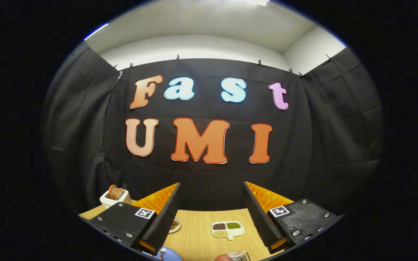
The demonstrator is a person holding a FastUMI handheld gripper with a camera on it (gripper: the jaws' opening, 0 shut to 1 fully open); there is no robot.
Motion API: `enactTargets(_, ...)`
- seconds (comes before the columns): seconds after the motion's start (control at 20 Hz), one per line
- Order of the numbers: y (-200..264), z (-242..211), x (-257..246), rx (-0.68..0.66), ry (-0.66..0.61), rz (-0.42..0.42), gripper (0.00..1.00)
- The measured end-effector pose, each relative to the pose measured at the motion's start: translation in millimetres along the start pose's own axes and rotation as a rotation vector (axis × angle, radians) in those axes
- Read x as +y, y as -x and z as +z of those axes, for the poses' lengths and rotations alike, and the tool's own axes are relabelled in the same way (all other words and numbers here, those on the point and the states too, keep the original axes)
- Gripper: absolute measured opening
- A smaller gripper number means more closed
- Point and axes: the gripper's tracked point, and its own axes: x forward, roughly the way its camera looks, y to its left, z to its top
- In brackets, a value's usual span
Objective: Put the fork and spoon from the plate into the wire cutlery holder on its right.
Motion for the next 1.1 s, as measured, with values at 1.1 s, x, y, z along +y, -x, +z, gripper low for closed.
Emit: enactTargets(1.1,102,-296,145,1.051,0.082,0.391,0.90)
